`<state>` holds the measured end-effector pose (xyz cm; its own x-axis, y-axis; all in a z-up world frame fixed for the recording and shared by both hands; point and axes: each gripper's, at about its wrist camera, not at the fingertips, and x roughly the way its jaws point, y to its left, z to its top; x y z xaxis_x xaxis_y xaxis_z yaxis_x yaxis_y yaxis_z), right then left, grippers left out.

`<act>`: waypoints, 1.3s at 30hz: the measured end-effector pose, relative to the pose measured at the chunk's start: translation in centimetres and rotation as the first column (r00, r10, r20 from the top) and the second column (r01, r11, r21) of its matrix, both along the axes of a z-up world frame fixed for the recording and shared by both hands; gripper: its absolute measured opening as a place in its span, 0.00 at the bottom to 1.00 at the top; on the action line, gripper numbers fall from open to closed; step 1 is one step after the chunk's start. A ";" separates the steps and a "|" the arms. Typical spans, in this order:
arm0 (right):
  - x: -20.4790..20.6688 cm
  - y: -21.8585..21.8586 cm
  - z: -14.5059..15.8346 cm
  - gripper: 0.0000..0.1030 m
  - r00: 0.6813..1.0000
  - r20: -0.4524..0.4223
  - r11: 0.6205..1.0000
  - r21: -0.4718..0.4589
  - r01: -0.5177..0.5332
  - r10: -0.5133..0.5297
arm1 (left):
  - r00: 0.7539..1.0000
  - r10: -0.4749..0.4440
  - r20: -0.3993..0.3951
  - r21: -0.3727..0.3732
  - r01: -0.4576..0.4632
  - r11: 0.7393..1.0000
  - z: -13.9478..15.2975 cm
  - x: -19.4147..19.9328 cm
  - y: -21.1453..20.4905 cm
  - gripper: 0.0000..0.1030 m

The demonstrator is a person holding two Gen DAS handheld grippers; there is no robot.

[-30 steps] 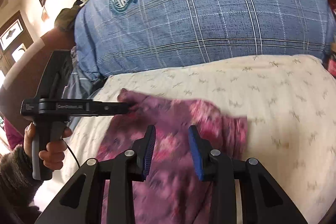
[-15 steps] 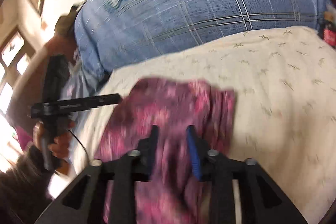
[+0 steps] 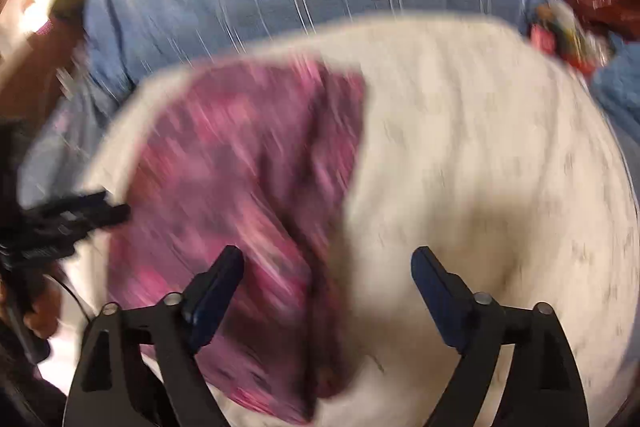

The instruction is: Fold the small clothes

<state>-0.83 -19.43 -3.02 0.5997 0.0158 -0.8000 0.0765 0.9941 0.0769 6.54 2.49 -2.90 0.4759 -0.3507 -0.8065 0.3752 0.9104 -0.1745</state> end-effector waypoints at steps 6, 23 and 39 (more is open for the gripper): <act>-0.5 -0.3 -2.0 1.00 0.998 0.016 0.997 0.050 0.057 -0.058 | 0.993 0.106 -0.052 -0.095 -0.111 0.989 -1.9 0.3 1.1 0.97; -0.9 -0.6 -1.5 1.00 0.982 -0.009 0.976 0.109 0.190 -0.190 | 0.994 0.108 -0.029 -0.129 -0.111 0.985 -2.4 -0.4 2.0 1.00; -7.0 4.4 2.8 1.00 0.980 0.117 0.979 -0.109 0.172 -0.159 | 0.974 0.149 0.169 -0.058 -0.141 0.988 1.6 -6.6 4.6 1.00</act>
<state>-7.87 -15.06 -0.17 0.6684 -0.1817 -0.7212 0.2383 0.9709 -0.0238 -0.07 7.04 -1.31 0.6545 -0.3021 -0.6930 0.2680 0.9499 -0.1609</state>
